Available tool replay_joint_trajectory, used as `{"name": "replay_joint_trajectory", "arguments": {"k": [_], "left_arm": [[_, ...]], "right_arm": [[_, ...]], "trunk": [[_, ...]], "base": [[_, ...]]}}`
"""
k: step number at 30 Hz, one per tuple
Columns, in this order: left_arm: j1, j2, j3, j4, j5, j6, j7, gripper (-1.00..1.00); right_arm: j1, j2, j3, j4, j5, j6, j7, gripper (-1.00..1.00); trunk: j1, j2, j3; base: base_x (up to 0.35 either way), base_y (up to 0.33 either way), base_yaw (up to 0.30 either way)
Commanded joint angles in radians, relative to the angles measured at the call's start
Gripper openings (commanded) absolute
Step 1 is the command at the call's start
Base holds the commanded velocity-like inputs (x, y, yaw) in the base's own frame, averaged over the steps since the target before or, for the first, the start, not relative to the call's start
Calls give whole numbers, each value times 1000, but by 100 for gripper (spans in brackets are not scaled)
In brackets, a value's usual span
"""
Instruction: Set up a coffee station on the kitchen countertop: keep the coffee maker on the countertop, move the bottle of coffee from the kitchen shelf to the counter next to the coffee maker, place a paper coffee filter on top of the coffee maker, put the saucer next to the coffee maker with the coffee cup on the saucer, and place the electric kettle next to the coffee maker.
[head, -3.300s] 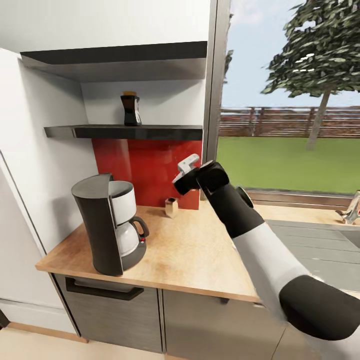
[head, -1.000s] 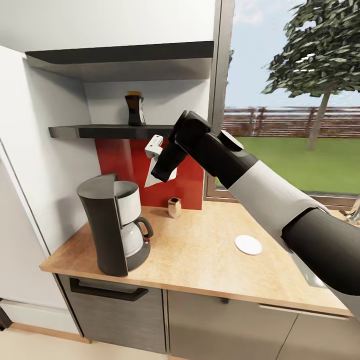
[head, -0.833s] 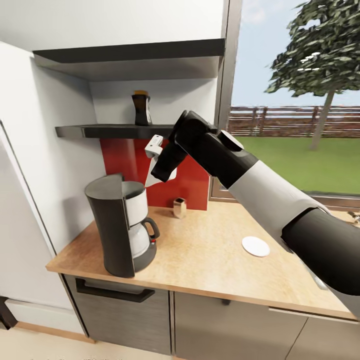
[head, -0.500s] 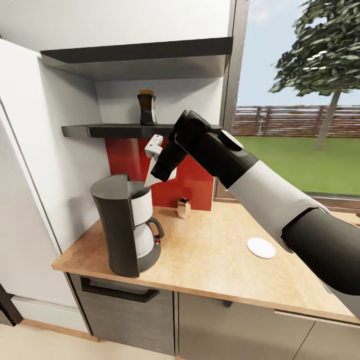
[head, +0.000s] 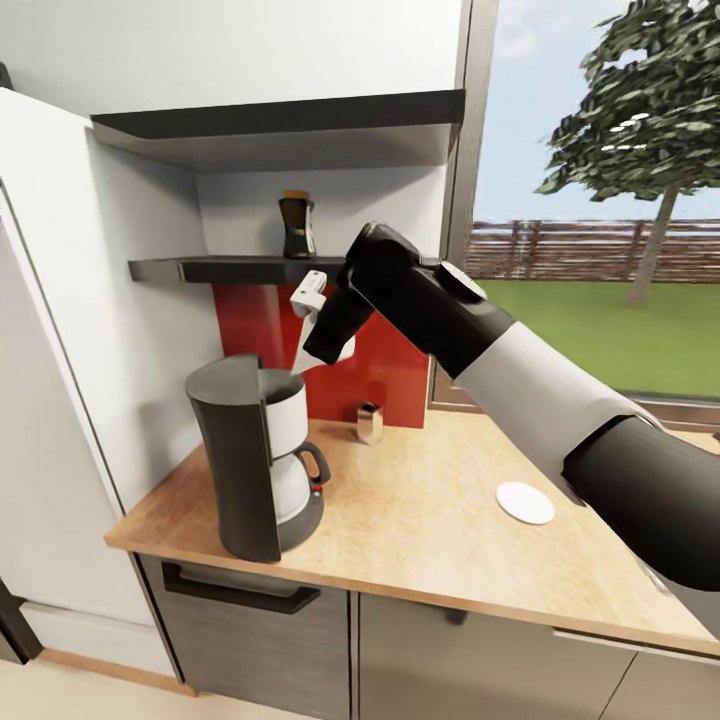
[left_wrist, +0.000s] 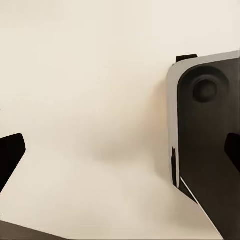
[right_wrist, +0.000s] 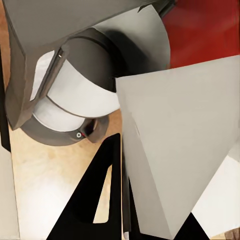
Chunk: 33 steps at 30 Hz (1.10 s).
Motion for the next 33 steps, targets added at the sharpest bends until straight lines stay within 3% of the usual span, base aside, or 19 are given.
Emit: {"name": "replay_joint_trajectory", "arguments": {"k": [1, 5, 9, 33], "left_arm": [[0, 0, 0, 1, -10, -3, 6, 100], [0, 0, -1, 1, -10, -2, 9, 100], [0, 0, -2, 1, -10, -3, 13, 100], [0, 0, 0, 4, -7, 0, 9, 100]], "right_arm": [[-1, 0, 10, 1, 28, 6, 8, -100], [-1, 0, 61, 2, 123, 5, 9, -100], [-1, 0, 78, 0, 158, 5, 11, -100], [15, 0, 80, -23, 169, 1, 6, -100]], "trunk": [[1, -1, 0], [1, -1, 2], [1, -1, 2], [1, -1, 3]], "base": [[166, 146, 0], [165, 146, 0], [48, 43, 0], [2, 11, 0]]}}
